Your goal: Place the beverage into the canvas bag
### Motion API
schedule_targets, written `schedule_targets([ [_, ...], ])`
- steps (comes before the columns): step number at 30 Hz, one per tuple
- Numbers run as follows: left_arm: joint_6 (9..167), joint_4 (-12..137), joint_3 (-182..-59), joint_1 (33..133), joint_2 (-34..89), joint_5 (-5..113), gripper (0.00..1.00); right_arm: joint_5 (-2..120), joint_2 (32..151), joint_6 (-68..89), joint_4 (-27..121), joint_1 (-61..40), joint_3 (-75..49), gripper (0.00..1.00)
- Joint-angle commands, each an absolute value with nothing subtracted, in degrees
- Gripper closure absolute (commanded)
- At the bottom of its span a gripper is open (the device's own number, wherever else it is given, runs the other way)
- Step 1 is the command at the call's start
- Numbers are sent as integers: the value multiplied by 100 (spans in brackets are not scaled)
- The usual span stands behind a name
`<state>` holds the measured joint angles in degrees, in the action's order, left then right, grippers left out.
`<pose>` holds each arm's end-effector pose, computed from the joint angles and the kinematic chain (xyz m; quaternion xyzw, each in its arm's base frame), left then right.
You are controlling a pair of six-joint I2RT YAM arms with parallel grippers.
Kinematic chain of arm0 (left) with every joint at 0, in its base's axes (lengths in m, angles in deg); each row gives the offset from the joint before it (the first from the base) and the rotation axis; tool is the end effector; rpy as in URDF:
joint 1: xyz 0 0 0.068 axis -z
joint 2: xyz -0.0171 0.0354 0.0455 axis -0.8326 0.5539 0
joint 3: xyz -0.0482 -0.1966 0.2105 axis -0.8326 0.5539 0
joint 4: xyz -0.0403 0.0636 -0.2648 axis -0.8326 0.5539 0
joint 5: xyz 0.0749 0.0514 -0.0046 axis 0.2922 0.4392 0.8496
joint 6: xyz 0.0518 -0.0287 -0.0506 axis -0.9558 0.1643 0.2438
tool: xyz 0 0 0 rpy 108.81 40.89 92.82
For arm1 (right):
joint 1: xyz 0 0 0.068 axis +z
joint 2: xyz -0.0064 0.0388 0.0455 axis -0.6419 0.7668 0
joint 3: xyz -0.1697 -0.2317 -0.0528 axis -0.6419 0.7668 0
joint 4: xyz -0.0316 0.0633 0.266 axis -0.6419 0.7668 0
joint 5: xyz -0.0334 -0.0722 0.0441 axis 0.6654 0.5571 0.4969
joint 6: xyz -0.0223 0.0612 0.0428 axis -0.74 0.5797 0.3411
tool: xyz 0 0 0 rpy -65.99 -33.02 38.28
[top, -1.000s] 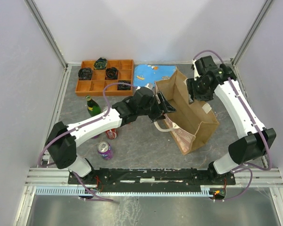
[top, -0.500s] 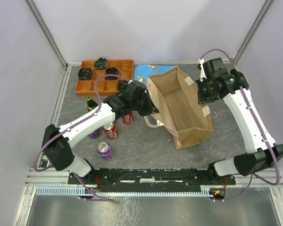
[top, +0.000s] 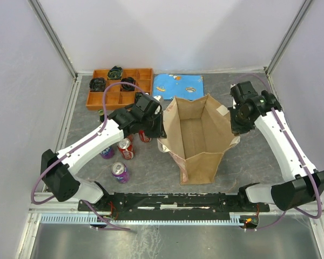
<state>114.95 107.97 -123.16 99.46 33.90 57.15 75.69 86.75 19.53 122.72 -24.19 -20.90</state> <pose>0.2395 -0.2326 0.3133 0.0528 0.9390 -0.2535 0.2265 0.2448 0.0585 0.3524 0.0165 0.9800 -0.0226 0.1973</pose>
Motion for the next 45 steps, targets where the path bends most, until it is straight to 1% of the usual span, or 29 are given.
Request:
schedule_targets([
  [1,10671,10837,-12355,9864,3104,6088,97,7826,8373,2076,12343,-2459,-1709,100],
  [7,10379,10824,-12283,9868,3092,6273,97,7720,8233,2218,12135,-2464,-1355,100],
  [12,10545,10720,-12181,9862,3052,6103,97,7602,8287,2224,11967,-2465,-1295,100],
  [13,10530,10681,-12175,9858,3052,6065,93,7558,8302,2215,11921,-2464,-1314,100],
  [14,10497,10643,-12181,9862,3045,6018,78,7500,8319,2204,11865,-2464,-1341,94],
  [15,10461,10588,-12209,9858,3035,5991,60,7430,8322,2206,11812,-2464,-1372,82],
  [16,10421,10524,-12243,9863,3015,5983,42,7346,8323,2210,11760,-2464,-1408,67],
  [17,10378,10442,-12279,9860,2979,5969,26,7245,8312,2208,11702,-2464,-1465,56],
  [18,10332,10328,-12320,9863,2937,5967,14,7151,8287,2211,11638,-2464,-1524,48],
  [19,10294,10207,-12368,9862,2885,5981,7,7092,8255,2219,11558,-2464,-1583,40],
  [20,10241,10048,-12420,9859,2836,5978,1,7023,8222,2242,11465,-2465,-1641,35],
  [23,10011,9599,-12666,9859,2738,5974,1,6844,8149,2367,11274,-2465,-1869,19],
  [25,9876,9472,-12902,9860,2725,6003,1,6740,8152,2446,11225,-2467,-2122,2],
  [28,9617,9324,-13228,9842,2677,6147,1,6754,8085,2592,11108,-2464,-2488,1],
  [31,9297,9253,-13540,9654,2623,6320,1,7044,7988,2691,11101,-2463,-2846,1],
  [33,9231,9366,-13757,9233,2633,6309,1,7394,7981,2707,11243,-2464,-3107,1],
  [37,9006,9787,-13873,7834,2661,6009,1,7999,7934,2641,11484,-2466,-3164,1],
  [39,8709,9825,-13639,7252,2546,5997,1,8096,7869,2608,11493,-2471,-3049,1],
  [42,8307,9377,-12800,6557,2086,6080,1,8124,7755,2628,11420,-2473,-2804,1],
  [45,7950,8723,-11659,6336,1533,6327,1,8100,7676,2638,11349,-2476,-2561,1],
])
